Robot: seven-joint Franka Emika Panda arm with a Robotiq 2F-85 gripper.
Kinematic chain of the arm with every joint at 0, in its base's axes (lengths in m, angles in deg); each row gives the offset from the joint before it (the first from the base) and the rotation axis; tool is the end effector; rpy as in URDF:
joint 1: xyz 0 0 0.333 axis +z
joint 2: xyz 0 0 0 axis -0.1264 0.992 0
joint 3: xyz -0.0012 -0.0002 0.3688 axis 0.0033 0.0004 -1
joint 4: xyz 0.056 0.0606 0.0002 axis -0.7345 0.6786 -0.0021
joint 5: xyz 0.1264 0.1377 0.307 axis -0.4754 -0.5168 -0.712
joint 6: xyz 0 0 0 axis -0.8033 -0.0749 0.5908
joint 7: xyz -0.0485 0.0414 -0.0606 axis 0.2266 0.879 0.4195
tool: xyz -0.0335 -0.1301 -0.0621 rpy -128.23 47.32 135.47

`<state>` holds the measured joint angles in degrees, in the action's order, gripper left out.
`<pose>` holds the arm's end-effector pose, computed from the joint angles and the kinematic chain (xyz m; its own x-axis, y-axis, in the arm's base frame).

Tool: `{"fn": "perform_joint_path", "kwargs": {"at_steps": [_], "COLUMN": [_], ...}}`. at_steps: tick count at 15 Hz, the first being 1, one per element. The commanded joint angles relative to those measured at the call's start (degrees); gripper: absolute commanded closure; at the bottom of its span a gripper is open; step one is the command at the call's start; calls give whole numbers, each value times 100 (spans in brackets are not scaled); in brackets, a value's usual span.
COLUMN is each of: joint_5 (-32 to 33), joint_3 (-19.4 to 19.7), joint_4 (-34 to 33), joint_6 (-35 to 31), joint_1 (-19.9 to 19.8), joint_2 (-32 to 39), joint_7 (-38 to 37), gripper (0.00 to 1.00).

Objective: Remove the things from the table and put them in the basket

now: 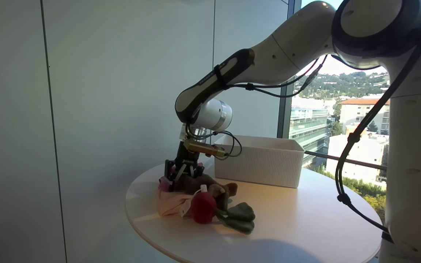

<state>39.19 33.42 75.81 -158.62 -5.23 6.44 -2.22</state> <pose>0.5357 0.0996 0.4041 0.9864 -0.1601 -0.0371 -0.1642 -0.9515 -0.2603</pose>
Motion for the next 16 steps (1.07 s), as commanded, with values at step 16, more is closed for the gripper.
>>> {"fn": "perform_joint_path", "kwargs": {"at_steps": [16], "joint_5": [2807], "joint_3": [-341], "joint_4": [181], "joint_6": [1579], "joint_1": [31], "joint_2": [-2990], "joint_7": [-2992], "gripper": [89]}}
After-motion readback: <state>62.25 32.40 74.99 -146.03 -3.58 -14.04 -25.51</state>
